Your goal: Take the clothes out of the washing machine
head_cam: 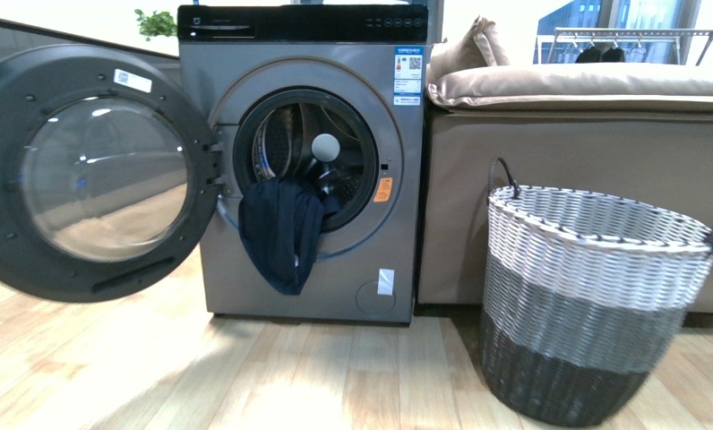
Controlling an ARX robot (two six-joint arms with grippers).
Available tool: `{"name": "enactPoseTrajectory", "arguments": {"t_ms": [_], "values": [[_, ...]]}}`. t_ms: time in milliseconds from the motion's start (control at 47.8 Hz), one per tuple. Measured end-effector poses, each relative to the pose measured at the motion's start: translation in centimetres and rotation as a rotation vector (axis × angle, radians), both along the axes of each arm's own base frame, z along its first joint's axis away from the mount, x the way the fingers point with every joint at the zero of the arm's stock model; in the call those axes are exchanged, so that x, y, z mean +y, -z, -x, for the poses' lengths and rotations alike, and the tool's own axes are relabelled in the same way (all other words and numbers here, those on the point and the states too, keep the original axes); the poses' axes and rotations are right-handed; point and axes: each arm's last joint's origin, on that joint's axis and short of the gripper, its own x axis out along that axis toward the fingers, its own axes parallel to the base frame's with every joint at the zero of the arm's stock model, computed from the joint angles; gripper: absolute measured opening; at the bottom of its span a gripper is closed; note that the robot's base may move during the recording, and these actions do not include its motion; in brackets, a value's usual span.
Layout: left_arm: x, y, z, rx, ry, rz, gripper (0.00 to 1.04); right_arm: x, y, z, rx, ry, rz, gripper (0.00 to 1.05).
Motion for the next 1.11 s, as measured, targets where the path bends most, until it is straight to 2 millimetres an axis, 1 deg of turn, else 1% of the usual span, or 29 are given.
{"name": "enactPoseTrajectory", "arguments": {"t_ms": [1108], "values": [[0.0,0.01,-0.01,0.001,-0.001,0.0,0.98,0.0,0.0,0.0,0.0,0.0,0.0,0.97]]}}
